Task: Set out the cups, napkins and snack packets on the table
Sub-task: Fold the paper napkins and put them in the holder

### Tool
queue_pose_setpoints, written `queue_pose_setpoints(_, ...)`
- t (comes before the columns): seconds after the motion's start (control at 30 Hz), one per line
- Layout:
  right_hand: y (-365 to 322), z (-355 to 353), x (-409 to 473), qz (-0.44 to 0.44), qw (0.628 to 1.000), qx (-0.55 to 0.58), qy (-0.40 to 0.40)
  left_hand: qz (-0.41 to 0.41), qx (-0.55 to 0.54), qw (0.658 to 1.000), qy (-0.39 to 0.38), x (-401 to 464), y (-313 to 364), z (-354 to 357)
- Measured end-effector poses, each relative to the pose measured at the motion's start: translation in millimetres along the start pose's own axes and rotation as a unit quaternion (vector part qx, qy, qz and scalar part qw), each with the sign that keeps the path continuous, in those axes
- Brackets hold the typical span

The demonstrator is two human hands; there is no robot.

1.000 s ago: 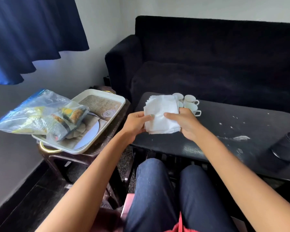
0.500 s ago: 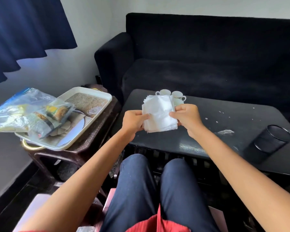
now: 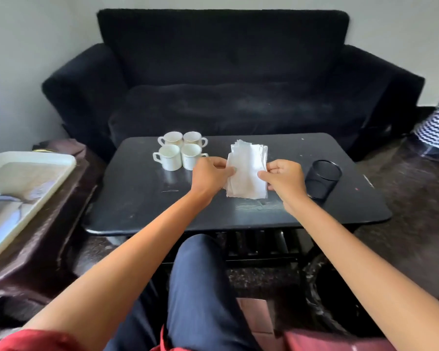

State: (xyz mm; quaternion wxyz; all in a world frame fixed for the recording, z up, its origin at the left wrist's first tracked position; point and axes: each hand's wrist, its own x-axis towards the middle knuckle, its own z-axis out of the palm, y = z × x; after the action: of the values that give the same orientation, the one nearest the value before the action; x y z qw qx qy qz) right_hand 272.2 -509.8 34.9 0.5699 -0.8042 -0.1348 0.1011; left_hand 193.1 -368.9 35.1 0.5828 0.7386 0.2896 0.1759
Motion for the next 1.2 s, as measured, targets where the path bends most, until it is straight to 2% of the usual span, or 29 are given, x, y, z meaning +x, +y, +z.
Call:
queue_pose_setpoints(0.33, 46.7, -80.3, 36.5, 0.019, 0.996, 0.063, 0.065, 0.056, 0.071, 0.995, -0.029, 28.5, 15.4, 105.6)
queue_pose_setpoints(0.73, 89.7, -130.6, 97.0, 0.024, 0.958, 0.150, 0.242, 0.089, 0.093, 0.987, -0.097, 84.3, 38.1, 221.2)
queue_pose_setpoints(0.97, 117.4, -130.5, 117.0, 0.040, 0.960, 0.066, 0.268, 0.073, 0.097, 0.980, -0.160, 102.1, 33.0, 252.0)
queue_pose_setpoints(1.2, 131.0, -126.2, 115.5, 0.014, 0.968, -0.060, 0.244, 0.074, 0.256, 0.949, -0.167, 106.1, 21.3, 260.0)
